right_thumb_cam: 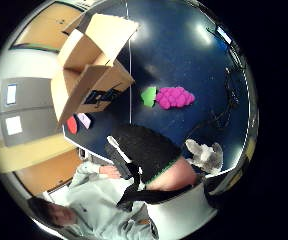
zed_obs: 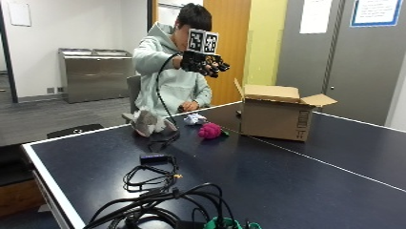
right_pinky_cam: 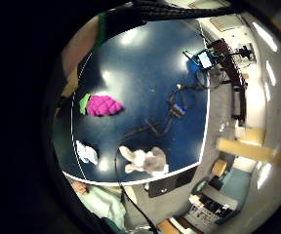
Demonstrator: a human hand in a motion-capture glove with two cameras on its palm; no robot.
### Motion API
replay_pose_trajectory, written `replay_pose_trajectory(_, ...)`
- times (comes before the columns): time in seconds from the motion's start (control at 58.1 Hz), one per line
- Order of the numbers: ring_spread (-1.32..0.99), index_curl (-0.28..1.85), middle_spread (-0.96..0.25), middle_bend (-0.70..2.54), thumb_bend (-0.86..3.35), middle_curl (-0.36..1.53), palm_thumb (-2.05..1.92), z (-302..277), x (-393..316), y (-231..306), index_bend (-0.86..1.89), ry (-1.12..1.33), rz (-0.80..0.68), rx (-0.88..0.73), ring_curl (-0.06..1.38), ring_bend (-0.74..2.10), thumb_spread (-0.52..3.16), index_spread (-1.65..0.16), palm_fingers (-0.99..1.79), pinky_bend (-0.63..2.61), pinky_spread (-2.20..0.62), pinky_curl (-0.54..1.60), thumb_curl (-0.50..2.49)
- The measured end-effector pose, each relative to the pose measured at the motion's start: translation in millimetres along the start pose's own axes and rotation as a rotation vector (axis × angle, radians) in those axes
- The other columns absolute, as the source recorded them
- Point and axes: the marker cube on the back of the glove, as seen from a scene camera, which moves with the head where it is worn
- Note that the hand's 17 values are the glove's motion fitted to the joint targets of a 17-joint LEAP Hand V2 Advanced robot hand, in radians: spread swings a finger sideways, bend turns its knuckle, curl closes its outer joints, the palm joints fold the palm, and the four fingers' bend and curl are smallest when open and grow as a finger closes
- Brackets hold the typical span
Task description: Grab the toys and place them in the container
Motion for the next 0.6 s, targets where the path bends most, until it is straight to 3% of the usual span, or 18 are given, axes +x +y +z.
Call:
replay_pose_trajectory(0.12, 0.00, 0.04, 0.00, 0.12, -0.04, 0.06, -0.05, -3, 2, -9, 0.07, -0.017, -0.002, 0.014, 0.03, 0.15, 0.74, -0.18, -0.25, 0.77, 0.03, 0.22, 0.05)
replay_pose_trajectory(0.275, -0.01, 0.07, 0.01, 0.13, -0.04, 0.11, -0.05, 15, 2, -24, 0.08, -0.030, -0.013, 0.030, 0.07, 0.17, 0.98, -0.21, -0.27, 0.82, 0.03, 0.27, 0.10)
replay_pose_trajectory(0.602, -0.01, 0.12, 0.00, 0.12, -0.04, 0.16, -0.04, 154, -18, -44, 0.07, -0.109, -0.052, -0.162, 0.13, 0.17, 1.12, -0.23, -0.29, 0.84, 0.04, 0.31, 0.17)
